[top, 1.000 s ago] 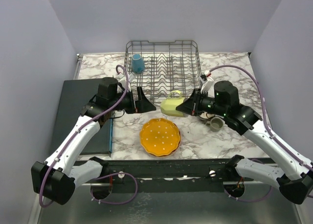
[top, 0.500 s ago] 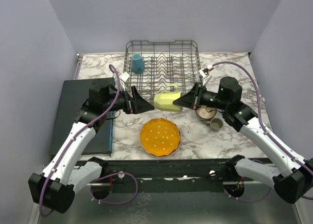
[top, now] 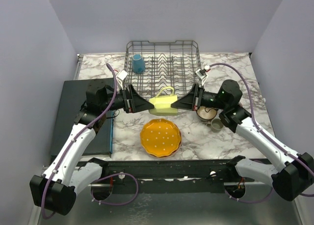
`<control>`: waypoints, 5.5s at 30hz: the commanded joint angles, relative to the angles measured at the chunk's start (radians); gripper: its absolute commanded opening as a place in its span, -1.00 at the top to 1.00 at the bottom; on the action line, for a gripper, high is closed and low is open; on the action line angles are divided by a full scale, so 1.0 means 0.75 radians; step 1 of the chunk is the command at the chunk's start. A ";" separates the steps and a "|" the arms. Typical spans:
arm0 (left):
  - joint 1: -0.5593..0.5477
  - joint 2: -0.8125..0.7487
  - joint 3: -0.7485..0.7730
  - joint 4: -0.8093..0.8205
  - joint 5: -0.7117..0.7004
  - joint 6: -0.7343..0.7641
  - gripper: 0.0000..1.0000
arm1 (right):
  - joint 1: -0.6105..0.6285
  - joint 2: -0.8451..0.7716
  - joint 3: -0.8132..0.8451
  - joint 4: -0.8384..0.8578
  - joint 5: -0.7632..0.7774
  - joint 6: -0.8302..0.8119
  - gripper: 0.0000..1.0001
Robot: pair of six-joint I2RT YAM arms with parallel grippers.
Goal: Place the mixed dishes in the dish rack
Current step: Pick up the cup at the corner of the board, then turn the cup upside down in the dish rack.
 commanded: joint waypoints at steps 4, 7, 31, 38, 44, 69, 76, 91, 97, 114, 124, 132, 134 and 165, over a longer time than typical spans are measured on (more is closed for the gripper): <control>0.013 -0.030 -0.076 0.253 0.128 -0.161 -0.98 | -0.004 -0.012 -0.022 0.388 -0.138 0.172 0.99; 0.013 -0.030 -0.102 0.318 0.147 -0.210 -0.98 | -0.004 0.011 -0.027 0.435 -0.159 0.197 0.99; 0.013 -0.036 -0.155 0.457 0.208 -0.313 -0.98 | 0.105 0.167 0.104 0.425 -0.067 0.147 0.99; 0.013 -0.050 -0.165 0.457 0.216 -0.305 -0.98 | 0.125 0.172 0.117 0.396 -0.034 0.115 0.99; 0.013 -0.056 -0.174 0.457 0.224 -0.307 -0.98 | 0.125 0.161 0.109 0.360 -0.015 0.086 0.99; 0.013 -0.034 -0.168 0.468 0.209 -0.317 0.71 | 0.127 0.111 0.049 0.332 0.006 0.014 0.81; 0.013 -0.032 -0.168 0.469 0.189 -0.327 1.00 | 0.127 0.056 0.051 0.201 0.058 -0.063 0.39; 0.013 0.008 -0.022 0.157 0.051 -0.120 1.00 | 0.127 -0.142 0.114 -0.287 0.310 -0.337 0.11; 0.013 0.063 0.087 -0.045 -0.076 0.020 1.00 | 0.127 -0.204 0.155 -0.498 0.445 -0.444 0.10; 0.013 0.405 0.608 -0.629 -0.662 0.495 1.00 | 0.126 -0.257 0.123 -0.638 0.562 -0.564 0.09; 0.013 0.640 0.909 -0.755 -0.869 0.706 1.00 | 0.126 -0.283 0.149 -0.742 0.579 -0.628 0.09; 0.013 0.842 1.058 -0.825 -0.967 0.868 1.00 | 0.126 -0.316 0.148 -0.830 0.570 -0.661 0.09; 0.013 0.883 1.084 -0.823 -0.950 0.947 1.00 | 0.127 -0.328 0.151 -0.863 0.598 -0.678 0.09; 0.013 1.427 1.516 -0.900 -1.194 1.332 0.94 | 0.127 -0.360 0.040 -0.935 0.574 -0.733 0.08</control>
